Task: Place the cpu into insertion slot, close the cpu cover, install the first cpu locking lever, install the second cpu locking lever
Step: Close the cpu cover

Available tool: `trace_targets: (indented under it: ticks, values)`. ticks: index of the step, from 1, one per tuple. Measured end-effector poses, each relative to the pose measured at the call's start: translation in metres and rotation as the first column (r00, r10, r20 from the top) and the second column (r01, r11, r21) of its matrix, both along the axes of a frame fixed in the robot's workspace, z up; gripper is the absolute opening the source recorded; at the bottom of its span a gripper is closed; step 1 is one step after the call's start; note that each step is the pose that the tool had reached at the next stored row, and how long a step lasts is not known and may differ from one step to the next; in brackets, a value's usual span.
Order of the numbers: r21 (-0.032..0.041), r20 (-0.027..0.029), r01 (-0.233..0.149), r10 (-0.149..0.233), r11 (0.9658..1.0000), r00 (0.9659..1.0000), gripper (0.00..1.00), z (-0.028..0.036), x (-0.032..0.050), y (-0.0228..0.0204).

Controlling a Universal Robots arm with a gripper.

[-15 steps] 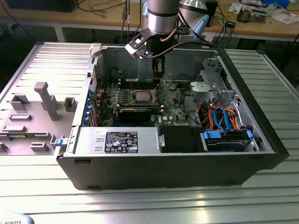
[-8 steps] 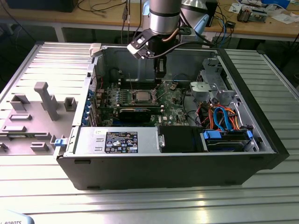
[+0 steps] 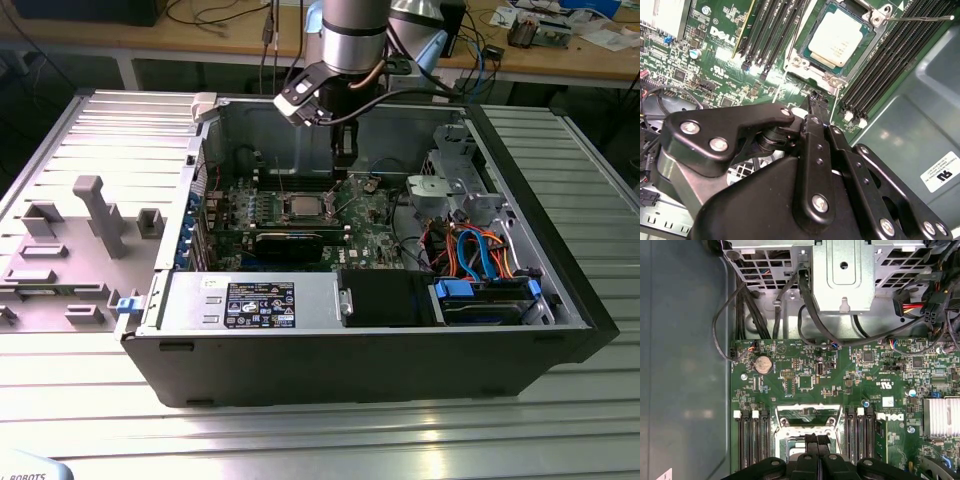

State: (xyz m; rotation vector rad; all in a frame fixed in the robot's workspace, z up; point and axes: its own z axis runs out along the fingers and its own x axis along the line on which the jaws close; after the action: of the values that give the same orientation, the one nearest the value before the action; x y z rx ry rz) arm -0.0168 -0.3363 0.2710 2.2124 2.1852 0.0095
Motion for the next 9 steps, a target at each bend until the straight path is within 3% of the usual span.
trace_targets:
  ticks: [9]
  values:
    - [0.0001,0.0,0.0,0.0,1.0,1.0,0.11,0.0,0.0025,0.0004]
